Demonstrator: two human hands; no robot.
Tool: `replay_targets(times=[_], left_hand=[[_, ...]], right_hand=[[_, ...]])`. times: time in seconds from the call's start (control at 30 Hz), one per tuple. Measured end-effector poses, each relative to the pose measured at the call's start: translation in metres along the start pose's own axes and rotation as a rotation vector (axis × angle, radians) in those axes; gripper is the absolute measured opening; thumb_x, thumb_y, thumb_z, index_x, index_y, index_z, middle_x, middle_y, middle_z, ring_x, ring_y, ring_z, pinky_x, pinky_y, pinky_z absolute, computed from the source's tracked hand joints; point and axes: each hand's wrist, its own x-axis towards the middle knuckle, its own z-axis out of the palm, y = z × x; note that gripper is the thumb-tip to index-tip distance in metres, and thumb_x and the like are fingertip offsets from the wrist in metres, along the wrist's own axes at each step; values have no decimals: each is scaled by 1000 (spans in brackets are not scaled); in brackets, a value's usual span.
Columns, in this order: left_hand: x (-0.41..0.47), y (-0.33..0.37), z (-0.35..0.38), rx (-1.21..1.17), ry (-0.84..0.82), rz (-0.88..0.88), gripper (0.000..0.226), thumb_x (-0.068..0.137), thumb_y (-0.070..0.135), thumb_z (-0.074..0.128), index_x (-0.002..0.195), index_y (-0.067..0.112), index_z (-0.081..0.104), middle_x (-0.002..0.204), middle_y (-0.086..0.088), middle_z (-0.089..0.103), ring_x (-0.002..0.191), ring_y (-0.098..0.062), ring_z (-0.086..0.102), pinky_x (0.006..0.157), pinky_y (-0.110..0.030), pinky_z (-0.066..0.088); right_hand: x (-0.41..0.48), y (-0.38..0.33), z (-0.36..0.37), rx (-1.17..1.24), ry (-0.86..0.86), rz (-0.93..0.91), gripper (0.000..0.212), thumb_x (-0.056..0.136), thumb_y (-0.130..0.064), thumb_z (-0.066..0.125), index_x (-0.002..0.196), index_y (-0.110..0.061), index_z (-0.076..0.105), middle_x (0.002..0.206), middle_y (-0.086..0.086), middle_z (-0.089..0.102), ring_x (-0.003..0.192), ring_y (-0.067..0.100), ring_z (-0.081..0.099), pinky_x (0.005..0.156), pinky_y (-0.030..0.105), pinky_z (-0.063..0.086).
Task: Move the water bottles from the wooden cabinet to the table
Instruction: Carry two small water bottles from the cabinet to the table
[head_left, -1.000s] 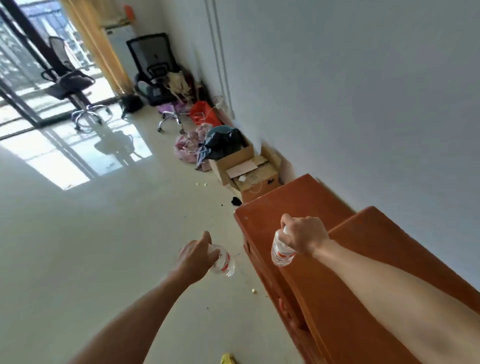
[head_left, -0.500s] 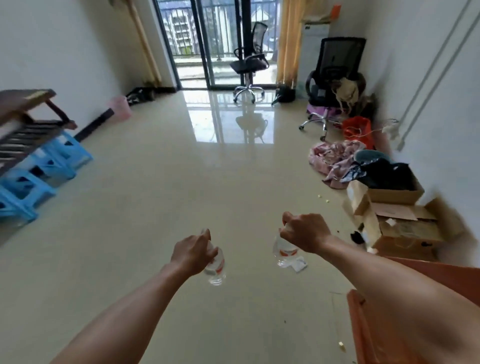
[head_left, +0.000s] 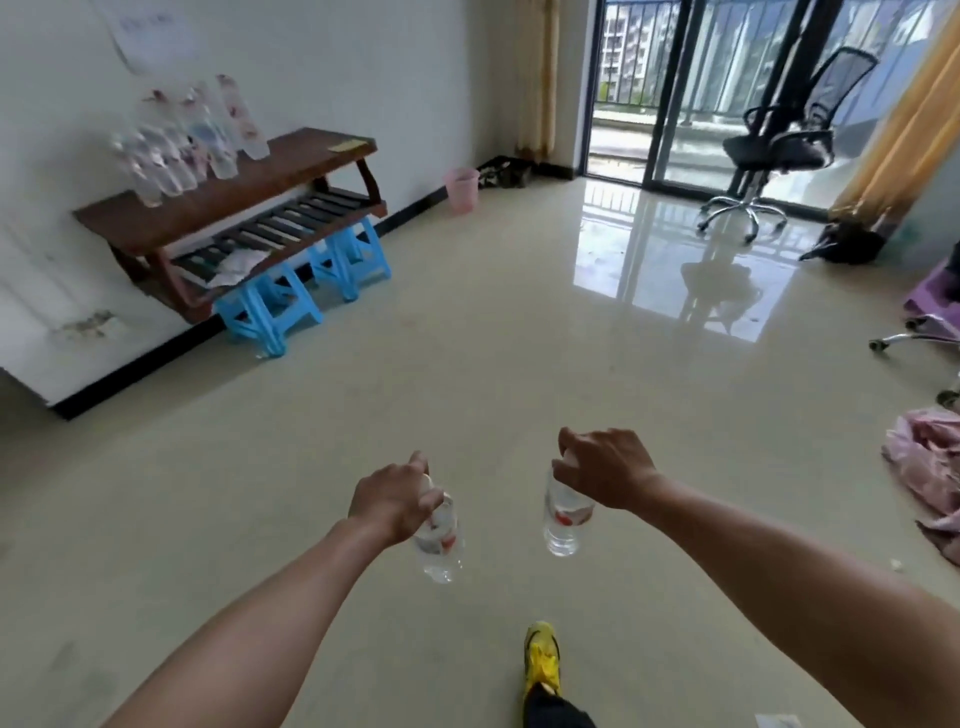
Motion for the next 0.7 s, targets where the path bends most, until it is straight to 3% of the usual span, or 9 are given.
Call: replay_targets(times=[0.17, 0.5, 0.7], left_hand=[[101, -63, -38, -27, -11, -137, 28, 90, 45, 49, 102, 19, 45, 103, -9, 68, 96, -31, 62, 67, -33, 37], [264, -207, -117, -130, 133, -395, 29, 90, 45, 50, 102, 19, 44, 104, -10, 67, 94, -32, 62, 67, -32, 37], [385, -323, -146, -121, 64, -410, 25, 88, 41, 49, 100, 20, 46, 106, -8, 66, 96, -32, 61, 68, -33, 37]], right_hand=[[163, -20, -7, 13, -31, -161, 33, 92, -48, 45, 105, -20, 52, 105, 5, 71, 93, 32, 64, 74, 34, 38], [445, -99, -35, -30, -20, -408, 35, 93, -50, 44, 107, -18, 51, 104, 4, 72, 91, 33, 64, 72, 34, 34], [610, -160, -23, -67, -50, -437, 37, 92, -51, 44, 107, -18, 52, 103, 7, 71, 89, 33, 63, 72, 32, 34]])
